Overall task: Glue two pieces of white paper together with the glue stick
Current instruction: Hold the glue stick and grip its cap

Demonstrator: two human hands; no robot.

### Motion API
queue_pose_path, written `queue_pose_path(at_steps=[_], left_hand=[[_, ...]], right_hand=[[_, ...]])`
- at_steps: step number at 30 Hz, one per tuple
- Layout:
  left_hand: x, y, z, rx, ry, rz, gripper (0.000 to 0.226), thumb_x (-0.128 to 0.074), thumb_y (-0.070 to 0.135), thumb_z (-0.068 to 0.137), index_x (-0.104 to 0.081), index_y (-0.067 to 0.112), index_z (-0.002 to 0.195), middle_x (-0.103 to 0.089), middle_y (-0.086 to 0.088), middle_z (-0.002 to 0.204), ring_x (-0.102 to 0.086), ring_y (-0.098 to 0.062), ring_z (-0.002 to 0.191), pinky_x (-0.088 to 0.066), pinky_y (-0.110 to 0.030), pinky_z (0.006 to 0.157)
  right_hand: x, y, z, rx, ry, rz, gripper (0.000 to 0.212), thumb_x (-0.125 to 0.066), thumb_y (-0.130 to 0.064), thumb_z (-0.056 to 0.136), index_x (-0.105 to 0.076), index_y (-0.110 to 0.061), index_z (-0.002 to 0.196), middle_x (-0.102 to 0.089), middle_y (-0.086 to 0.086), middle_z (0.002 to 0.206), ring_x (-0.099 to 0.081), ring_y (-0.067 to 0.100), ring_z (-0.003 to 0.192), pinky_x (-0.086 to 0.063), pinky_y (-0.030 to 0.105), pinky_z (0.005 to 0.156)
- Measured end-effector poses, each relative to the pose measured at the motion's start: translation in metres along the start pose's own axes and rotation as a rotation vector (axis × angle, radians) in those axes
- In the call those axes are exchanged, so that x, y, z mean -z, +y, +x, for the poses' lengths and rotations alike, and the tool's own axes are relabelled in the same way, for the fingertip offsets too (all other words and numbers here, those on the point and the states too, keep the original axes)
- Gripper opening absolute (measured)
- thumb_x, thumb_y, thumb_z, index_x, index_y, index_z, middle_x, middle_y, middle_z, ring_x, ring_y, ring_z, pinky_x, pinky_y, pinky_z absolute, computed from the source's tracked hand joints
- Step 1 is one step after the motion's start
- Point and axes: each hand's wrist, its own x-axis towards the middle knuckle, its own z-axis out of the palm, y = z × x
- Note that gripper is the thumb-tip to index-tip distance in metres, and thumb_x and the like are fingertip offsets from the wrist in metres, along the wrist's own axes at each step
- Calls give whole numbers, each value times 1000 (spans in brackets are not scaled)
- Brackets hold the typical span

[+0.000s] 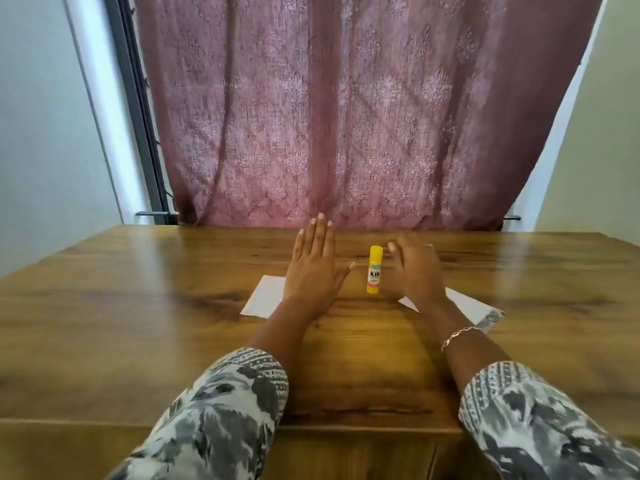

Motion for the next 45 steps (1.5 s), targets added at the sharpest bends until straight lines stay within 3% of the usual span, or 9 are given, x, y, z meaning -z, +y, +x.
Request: queue_pose_path(at_steps=[8,13,17,20,23,27,32,40,45], left_hand=[[-7,4,-12,-61,-160,-96,65,-29,45,95,-13,7,145,-10,-11,157,0,-20,146,11,-29,115],[-4,11,-10,20,-104,-359,58,-47,41,91,-34,10,138,-37,-11,147,-20,-23,141,0,-28,116],[-5,12,-6,81,-56,-573,46,-61,35,84,-52,17,124,-60,-7,123,-48,-23,121,-32,-35,105],[-5,10,-4,128,5,-664,31,-65,30,80,-64,18,109,-70,-3,100,-64,-21,90,-51,-40,81],[-4,10,-4,129,4,-682,24,-67,28,78,-67,17,100,-71,-1,90,-64,-19,77,-52,-41,74],[-2,13,-4,118,-2,-685,27,-71,28,75,-66,16,99,-70,-3,90,-61,-21,80,-50,-38,72],[1,13,-3,114,-25,-647,29,-72,27,75,-66,13,99,-70,-4,89,-60,-21,80,-46,-34,69],[4,8,-3,133,-49,-634,34,-72,28,73,-68,20,106,-73,-1,96,-63,-20,86,-48,-34,73],[7,7,-3,185,-37,-629,29,-75,27,71,-69,16,97,-71,-3,90,-56,-15,76,-36,-25,64]], right_hand=[[-8,-4,-4,19,-128,27,35,-51,-35,89,-56,-13,115,-62,12,109,-60,31,89,-44,38,77],[-13,-10,-2,-24,-158,164,22,-59,-31,85,-57,-15,99,-64,3,85,-60,20,74,-44,31,63],[-10,-20,-2,-63,-169,388,16,-61,-20,84,-59,-9,95,-53,-7,68,-47,5,58,-38,23,58],[-9,-24,-3,-36,-180,477,14,-61,-14,83,-60,-8,95,-59,8,74,-49,12,61,-40,23,59],[-9,-25,-3,-24,-201,491,10,-60,-13,84,-59,-14,94,-62,22,83,-54,27,69,-44,36,64],[-6,-27,-3,-45,-195,581,8,-59,-20,84,-56,-27,86,-62,25,82,-51,24,65,-45,42,63],[-7,-26,-3,5,-160,475,15,-65,-24,81,-59,-11,85,-61,12,69,-47,6,54,-35,16,50],[-1,-27,-3,143,-272,444,13,-58,-6,83,-59,-8,96,-62,5,86,-55,18,76,-38,13,63],[-1,-28,-5,77,-228,415,21,-63,-23,82,-59,-11,99,-59,2,76,-51,12,64,-40,25,58]])
